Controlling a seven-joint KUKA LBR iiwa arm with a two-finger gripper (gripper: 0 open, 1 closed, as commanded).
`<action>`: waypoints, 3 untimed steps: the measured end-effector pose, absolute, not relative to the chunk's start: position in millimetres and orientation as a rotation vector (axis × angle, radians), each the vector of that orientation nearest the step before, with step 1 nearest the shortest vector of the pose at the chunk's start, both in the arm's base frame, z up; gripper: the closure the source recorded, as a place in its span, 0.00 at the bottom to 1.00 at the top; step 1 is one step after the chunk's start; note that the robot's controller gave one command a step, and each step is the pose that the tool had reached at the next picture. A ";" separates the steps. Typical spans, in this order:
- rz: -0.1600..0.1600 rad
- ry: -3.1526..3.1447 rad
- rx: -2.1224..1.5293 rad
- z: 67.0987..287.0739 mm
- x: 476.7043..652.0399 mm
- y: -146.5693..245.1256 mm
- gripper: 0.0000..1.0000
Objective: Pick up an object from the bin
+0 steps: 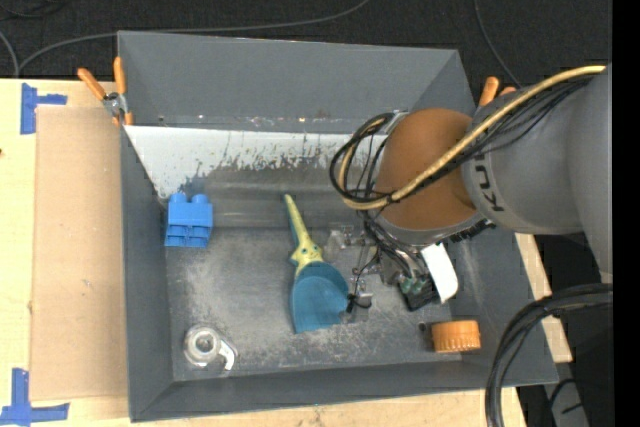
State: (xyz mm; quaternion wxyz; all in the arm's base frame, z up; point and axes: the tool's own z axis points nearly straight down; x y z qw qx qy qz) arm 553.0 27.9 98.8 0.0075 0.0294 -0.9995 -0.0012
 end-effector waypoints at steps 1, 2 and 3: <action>-0.001 -3.148 0.051 69.2 561.9 32.0 0.00; -0.006 -3.136 0.108 69.9 551.7 84.3 1.00; -0.006 -3.136 0.109 70.0 551.7 84.3 1.00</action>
Offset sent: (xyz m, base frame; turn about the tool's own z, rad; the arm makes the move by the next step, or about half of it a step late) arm -0.0013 0.0547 -0.0288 -0.0076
